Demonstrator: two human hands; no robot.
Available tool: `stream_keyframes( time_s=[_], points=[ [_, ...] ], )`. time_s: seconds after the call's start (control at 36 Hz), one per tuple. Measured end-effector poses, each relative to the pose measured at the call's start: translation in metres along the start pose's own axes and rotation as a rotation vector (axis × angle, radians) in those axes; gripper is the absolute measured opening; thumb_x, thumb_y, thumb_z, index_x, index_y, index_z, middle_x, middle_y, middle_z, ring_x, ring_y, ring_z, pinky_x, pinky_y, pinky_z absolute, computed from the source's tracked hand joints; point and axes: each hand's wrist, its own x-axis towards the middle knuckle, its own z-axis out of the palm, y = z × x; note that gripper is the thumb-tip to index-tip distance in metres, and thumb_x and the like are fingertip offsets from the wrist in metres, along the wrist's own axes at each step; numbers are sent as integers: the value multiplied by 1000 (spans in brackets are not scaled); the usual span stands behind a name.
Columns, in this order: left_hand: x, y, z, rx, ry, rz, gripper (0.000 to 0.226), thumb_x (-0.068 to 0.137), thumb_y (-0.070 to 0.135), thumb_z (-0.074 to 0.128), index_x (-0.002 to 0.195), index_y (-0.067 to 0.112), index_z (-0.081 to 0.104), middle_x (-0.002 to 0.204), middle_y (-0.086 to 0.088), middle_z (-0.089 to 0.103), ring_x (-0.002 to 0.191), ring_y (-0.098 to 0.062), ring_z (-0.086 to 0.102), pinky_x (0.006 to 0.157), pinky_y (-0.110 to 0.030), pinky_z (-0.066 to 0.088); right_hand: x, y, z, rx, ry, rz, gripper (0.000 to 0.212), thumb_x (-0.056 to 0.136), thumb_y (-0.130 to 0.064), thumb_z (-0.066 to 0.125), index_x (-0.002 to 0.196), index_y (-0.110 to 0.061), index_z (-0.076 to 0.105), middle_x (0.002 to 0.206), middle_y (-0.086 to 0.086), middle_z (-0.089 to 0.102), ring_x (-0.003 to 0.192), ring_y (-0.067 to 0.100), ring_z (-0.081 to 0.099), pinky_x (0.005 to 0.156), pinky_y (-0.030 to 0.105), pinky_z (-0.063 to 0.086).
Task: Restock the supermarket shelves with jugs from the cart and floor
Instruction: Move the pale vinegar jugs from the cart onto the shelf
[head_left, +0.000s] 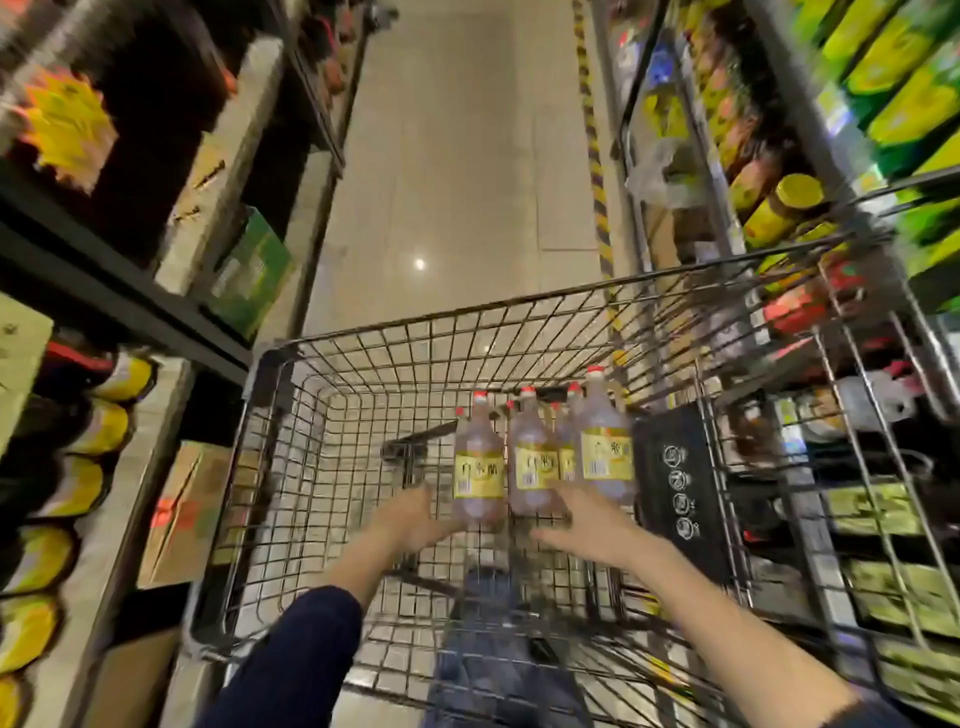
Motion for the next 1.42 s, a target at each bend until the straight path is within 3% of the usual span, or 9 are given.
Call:
stream_keyframes(
  time_s=[0.17, 0.28, 0.44, 0.67, 0.78, 0.86, 1.11, 1.31, 1.42],
  points=[
    [16, 38, -9, -139, -33, 30, 34, 92, 54, 49, 101, 21, 52, 89, 6, 60, 79, -9, 52, 94, -26, 40, 34, 26, 16, 162, 17, 55, 61, 89, -32, 64, 142, -16, 37, 142, 1, 43, 128, 15, 42, 88, 15, 29],
    [43, 44, 12, -370, 19, -56, 20, 84, 42, 67, 91, 28, 54, 99, 6, 66, 82, -9, 56, 82, -25, 47, 56, 42, 29, 250, 77, 115, 61, 86, -32, 68, 138, -15, 41, 137, 1, 46, 122, 9, 43, 85, 12, 29],
    [89, 49, 42, -585, 119, -167, 38, 60, 44, 84, 73, 26, 54, 73, 11, 63, 71, -12, 63, 70, -33, 56, 85, 61, 46, 295, 140, 161, 53, 82, -32, 71, 127, -13, 50, 123, -1, 54, 116, 14, 50, 82, 18, 35],
    [126, 50, 55, -600, 132, -291, 92, 61, 36, 87, 132, 7, 37, 120, -9, 58, 108, -26, 59, 80, -29, 47, 115, 72, 59, 362, 156, 184, 55, 79, -29, 73, 125, -16, 48, 113, 1, 55, 104, 18, 55, 90, 33, 48],
    [139, 48, 61, -632, 139, -355, 67, 63, 24, 87, 113, 10, 45, 98, -4, 59, 81, -18, 55, 65, -25, 44, 130, 73, 63, 334, 188, 172, 60, 76, -30, 74, 128, -17, 47, 114, -2, 53, 106, 13, 50, 86, 23, 41],
    [145, 51, 65, -711, 133, -426, 75, 61, 25, 88, 114, 9, 38, 96, -3, 54, 71, -13, 51, 54, -22, 39, 142, 77, 71, 327, 195, 197, 71, 71, -48, 73, 130, -22, 43, 118, -4, 57, 108, 14, 56, 87, 31, 50],
    [149, 51, 69, -734, 186, -469, 75, 63, 31, 87, 115, 7, 38, 92, 0, 47, 74, -14, 45, 53, -23, 34, 164, 79, 82, 285, 182, 325, 90, 69, -60, 69, 139, -19, 32, 128, 4, 53, 117, 25, 54, 94, 33, 48],
    [145, 27, 60, -738, 102, -425, 68, 57, 44, 88, 104, 19, 46, 88, 6, 57, 83, -16, 57, 73, -29, 48, 183, 101, 109, 404, 145, 415, 100, 51, -70, 67, 133, -20, 39, 118, 0, 58, 108, 20, 59, 90, 39, 52],
    [132, 8, 59, -901, 23, -335, 45, 58, 24, 89, 91, 21, 58, 92, -2, 70, 85, -19, 67, 81, -42, 57, 187, 84, 97, 411, 230, 484, 66, 63, -37, 82, 117, -12, 53, 100, -2, 62, 97, 18, 63, 74, 24, 46]
  ],
)
